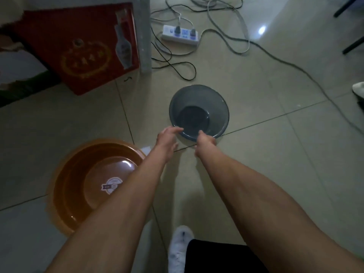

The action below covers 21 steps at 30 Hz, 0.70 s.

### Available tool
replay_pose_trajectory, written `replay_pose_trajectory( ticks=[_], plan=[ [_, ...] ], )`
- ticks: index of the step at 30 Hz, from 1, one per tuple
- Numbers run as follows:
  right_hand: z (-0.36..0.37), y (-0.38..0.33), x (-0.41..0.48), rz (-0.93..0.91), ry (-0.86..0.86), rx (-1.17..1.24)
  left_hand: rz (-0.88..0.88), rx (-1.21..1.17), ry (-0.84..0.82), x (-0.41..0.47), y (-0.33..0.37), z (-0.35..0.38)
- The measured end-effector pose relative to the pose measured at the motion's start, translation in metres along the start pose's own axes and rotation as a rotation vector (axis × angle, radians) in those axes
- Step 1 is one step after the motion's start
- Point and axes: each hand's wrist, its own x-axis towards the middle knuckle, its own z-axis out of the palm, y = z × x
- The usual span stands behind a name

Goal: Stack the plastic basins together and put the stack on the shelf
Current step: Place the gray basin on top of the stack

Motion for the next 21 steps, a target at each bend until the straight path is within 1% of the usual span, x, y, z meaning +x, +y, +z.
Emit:
replay_pose_trajectory(
  ticks=[2,4,6,9,11,14,15,16,18,19,21],
  plan=[
    [-0.004,-0.017,-0.014,-0.043,0.022,0.048,-0.044,-0.028,-0.044,-0.003,-0.001,-0.003],
    [-0.007,-0.030,-0.030,-0.104,0.044,0.022,-0.056,-0.058,-0.045,-0.014,0.003,-0.019],
    [-0.007,-0.038,-0.045,-0.143,0.040,-0.012,-0.033,-0.055,-0.006,-0.027,0.016,-0.042],
    [-0.003,-0.046,-0.080,-0.212,0.020,-0.048,0.059,-0.047,0.092,-0.055,0.041,-0.077],
    [0.005,-0.044,-0.111,-0.290,-0.055,-0.108,0.122,-0.061,0.179,-0.078,0.061,-0.101],
    [0.008,-0.029,-0.160,-0.446,-0.256,-0.229,0.220,-0.152,0.321,-0.121,0.080,-0.139],
    [0.007,-0.021,-0.173,-0.470,-0.323,-0.278,0.243,-0.175,0.375,-0.135,0.081,-0.151],
    [0.008,-0.012,-0.184,-0.490,-0.391,-0.315,0.257,-0.174,0.437,-0.153,0.081,-0.161],
    [0.006,0.008,-0.209,-0.511,-0.471,-0.428,0.284,-0.117,0.568,-0.191,0.076,-0.176],
    [0.002,0.018,-0.223,-0.504,-0.495,-0.469,0.303,-0.106,0.600,-0.210,0.071,-0.181],
    [-0.004,0.041,-0.236,-0.468,-0.548,-0.503,0.303,-0.132,0.606,-0.238,0.056,-0.193]
  ],
)
